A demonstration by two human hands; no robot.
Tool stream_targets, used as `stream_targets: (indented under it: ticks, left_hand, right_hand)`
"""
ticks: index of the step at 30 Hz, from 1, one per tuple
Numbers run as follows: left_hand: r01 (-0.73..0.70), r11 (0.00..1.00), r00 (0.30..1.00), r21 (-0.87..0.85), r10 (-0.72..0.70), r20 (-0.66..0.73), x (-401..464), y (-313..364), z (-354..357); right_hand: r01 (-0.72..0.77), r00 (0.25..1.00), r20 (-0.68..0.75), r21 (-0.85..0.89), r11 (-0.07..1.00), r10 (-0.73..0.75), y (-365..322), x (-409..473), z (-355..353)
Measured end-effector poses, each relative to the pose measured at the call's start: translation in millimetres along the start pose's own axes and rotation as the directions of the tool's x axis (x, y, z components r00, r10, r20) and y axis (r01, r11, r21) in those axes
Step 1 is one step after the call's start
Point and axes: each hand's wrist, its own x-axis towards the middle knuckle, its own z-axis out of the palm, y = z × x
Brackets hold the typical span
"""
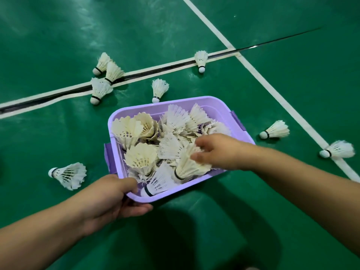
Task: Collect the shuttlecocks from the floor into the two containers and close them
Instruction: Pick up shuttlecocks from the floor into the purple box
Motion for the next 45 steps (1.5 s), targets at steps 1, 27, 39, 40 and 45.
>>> stream_targets:
  ticks: [1, 27, 39, 40, 45]
  left_hand:
    - [-0.006, 1.0, 1.0, 0.001, 0.006, 0.003, -2.1, -0.3, 0.3]
    - [-0.102, 0.967, 0.977, 0.231, 0.141, -0.158, -17.4, 48.4, 34.4]
    - [0.013, 0.976, 0.955, 0.218, 0.052, -0.291, 30.3, 47.9, 84.0]
    - [0.023, 0.978, 0.955, 0.207, 0.039, -0.293, 33.7, 46.5, 85.8]
    - [0.046, 0.984, 0.971, 0.172, -0.004, -0.239, 40.5, 44.5, 90.4]
  right_hand:
    - [0.015, 1.0, 0.012, 0.004, 1.0, -0.015, -3.0, 4.1, 6.6]
    - [-0.646, 0.545, -0.464, 0.298, 0.702, 0.698, 253.7, 29.6, -42.4]
    - [0.343, 0.242, -0.792, 0.61, 0.714, 0.56, 222.5, -27.8, -62.3]
    - [0.43, 0.259, -0.825, 0.565, 0.704, 0.503, 203.0, -45.2, -70.1]
    - [0.433, 0.52, -0.802, 0.544, 0.719, 0.294, 132.9, -76.9, -58.8]
